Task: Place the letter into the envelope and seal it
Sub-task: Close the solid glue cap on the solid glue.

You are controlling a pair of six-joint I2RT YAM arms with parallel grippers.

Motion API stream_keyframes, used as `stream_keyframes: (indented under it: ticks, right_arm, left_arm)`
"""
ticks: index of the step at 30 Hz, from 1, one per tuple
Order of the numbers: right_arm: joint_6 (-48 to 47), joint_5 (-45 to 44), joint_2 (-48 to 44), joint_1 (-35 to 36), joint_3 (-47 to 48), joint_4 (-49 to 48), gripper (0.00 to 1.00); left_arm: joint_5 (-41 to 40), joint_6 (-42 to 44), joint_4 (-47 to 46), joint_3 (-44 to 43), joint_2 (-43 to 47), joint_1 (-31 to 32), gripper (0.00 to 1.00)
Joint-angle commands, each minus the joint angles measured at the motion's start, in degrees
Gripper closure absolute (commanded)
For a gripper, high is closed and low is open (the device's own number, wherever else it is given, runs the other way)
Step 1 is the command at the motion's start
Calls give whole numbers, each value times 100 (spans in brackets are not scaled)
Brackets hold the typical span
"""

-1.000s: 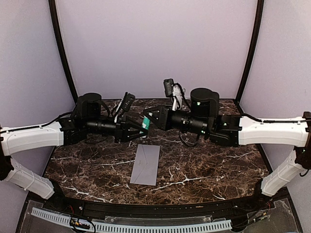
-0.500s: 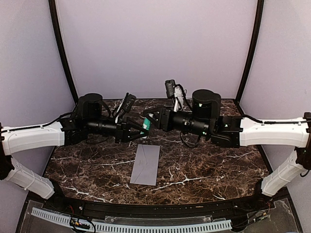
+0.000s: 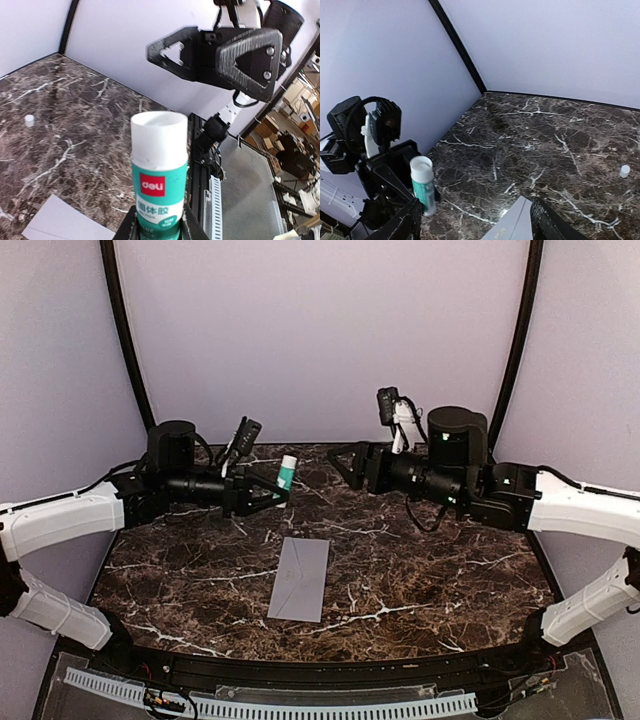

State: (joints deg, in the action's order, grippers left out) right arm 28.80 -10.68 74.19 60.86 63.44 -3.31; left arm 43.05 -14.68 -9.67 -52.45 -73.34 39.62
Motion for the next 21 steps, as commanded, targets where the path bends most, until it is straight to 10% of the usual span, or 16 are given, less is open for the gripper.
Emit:
stream_keyframes:
  ticks: [1, 21]
  right_arm:
    - [13, -335, 104, -564, 404, 1266, 29]
    - [-617, 87, 3168, -2613, 2101, 2547, 36]
  left_arm:
    - [563, -121, 392, 178, 329, -857, 100]
    - [-1101, 335, 1441, 351, 1272, -1571, 100]
